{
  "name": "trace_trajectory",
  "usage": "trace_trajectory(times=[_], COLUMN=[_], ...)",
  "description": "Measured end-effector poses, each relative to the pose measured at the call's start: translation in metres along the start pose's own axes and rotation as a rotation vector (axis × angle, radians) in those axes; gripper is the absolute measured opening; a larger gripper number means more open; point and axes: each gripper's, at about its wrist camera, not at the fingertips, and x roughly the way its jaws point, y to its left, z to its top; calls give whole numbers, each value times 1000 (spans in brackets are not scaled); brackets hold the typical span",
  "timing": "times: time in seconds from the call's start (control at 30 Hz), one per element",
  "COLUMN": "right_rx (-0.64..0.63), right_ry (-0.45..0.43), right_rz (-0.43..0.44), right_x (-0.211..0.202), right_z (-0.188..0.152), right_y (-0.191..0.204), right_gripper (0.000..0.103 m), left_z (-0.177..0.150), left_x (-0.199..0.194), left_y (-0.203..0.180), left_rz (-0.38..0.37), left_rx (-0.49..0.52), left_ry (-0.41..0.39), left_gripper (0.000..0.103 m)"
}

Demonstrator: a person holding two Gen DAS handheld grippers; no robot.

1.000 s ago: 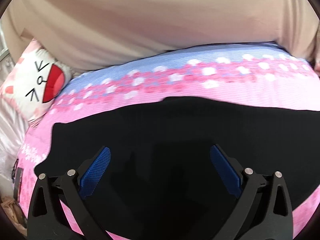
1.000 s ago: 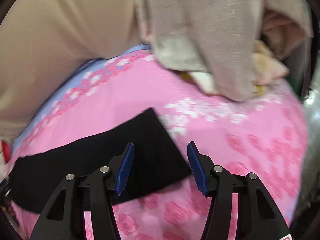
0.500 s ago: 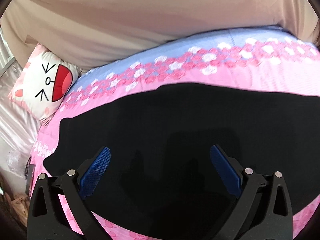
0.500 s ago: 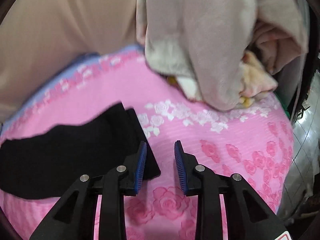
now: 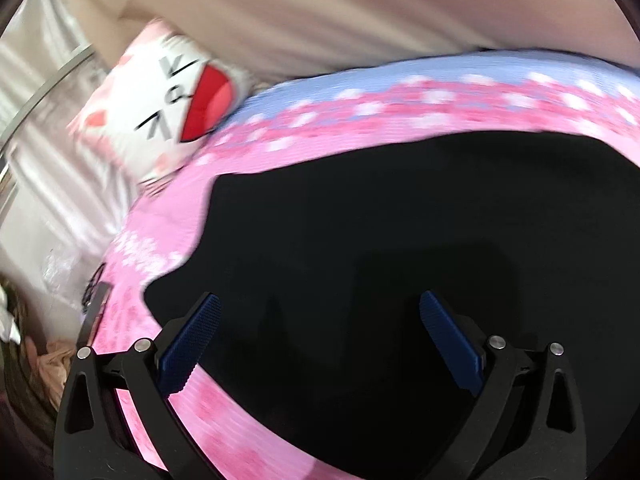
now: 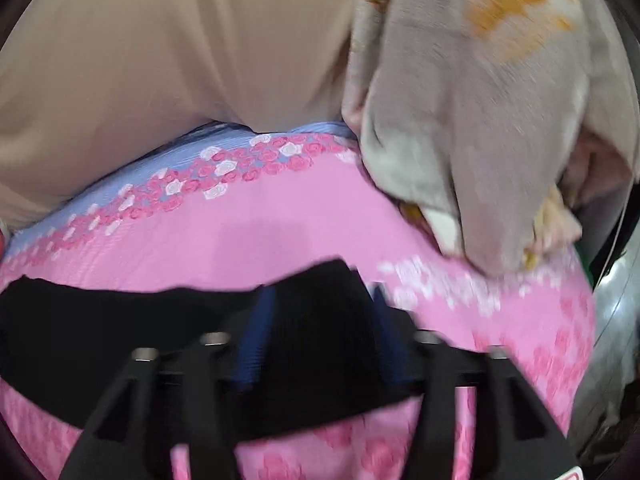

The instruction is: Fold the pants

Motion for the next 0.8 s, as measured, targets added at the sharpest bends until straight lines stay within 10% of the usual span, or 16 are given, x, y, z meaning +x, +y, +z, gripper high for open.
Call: trace_trajectory(times=[0.07, 0.13, 0.23, 0.5, 0.8], right_rx=[-62, -55, -31, 106, -41], right_ry=[40, 158, 130, 11, -36], right_rz=[-71, -103, -165, -131, 146], right_x=[33, 76, 76, 27, -30], right_z=[8, 5, 8, 9, -25], right_y=[14, 14, 12, 12, 155], right_gripper=[74, 35, 15, 42, 54], left_z=[1, 0, 1, 2, -43], left_x=[23, 39, 49, 44, 52], left_y=[16, 34, 50, 92, 176], left_rz=[62, 74, 146, 47, -114], left_rx=[-15, -42, -52, -131, -280], left_ry=[20, 15, 0, -56, 76], left_gripper=[98, 98, 98, 98, 98])
